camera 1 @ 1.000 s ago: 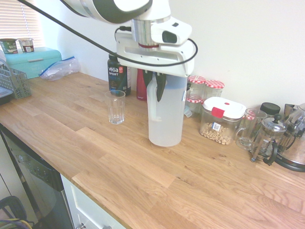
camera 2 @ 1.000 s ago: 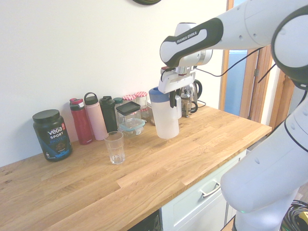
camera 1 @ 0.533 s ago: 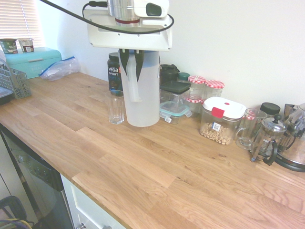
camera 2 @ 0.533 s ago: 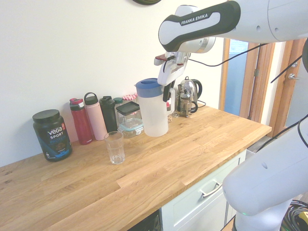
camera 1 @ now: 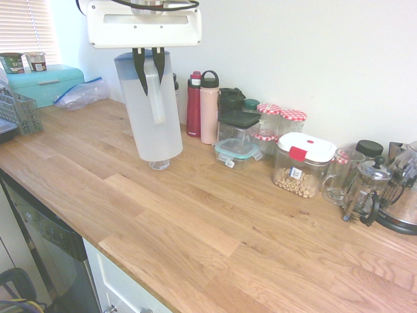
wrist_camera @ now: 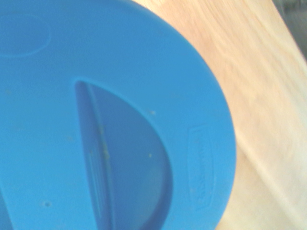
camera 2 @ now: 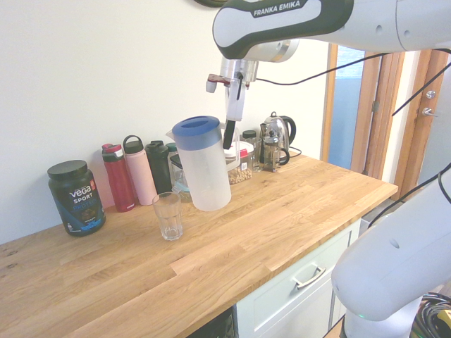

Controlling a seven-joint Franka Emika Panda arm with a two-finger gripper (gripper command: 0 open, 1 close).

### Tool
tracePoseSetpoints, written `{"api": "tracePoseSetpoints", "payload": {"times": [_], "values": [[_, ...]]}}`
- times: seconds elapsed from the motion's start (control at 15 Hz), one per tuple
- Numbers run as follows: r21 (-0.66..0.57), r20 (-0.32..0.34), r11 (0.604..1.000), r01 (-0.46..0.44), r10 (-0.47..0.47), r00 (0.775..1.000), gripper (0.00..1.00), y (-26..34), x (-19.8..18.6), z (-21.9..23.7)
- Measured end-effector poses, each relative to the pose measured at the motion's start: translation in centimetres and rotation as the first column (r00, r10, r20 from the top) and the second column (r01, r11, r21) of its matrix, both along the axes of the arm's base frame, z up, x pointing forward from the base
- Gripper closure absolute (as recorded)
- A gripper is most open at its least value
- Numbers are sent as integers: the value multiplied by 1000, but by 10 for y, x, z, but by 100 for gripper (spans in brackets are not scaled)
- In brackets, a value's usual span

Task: Pour me some water

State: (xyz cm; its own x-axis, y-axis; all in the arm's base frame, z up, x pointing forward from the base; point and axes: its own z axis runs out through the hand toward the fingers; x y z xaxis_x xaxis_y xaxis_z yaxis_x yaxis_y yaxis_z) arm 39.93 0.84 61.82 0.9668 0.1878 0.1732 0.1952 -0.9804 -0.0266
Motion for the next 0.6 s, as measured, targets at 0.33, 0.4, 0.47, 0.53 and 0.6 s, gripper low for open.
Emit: {"api": "tracePoseSetpoints", "payload": {"times": [0.33, 0.4, 0.47, 0.53, 0.6], "values": [[-190, -70, 981, -50, 38, 997, 100, 22, 39, -26], [-212, -77, 976, -51, 36, 996, 100, 22, 46, -29], [-234, -84, 971, -52, 33, 996, 100, 22, 51, -33], [-253, -93, 966, -56, 33, 995, 100, 23, 55, -37], [-272, -104, 960, -61, 34, 994, 100, 26, 58, -43]]}}
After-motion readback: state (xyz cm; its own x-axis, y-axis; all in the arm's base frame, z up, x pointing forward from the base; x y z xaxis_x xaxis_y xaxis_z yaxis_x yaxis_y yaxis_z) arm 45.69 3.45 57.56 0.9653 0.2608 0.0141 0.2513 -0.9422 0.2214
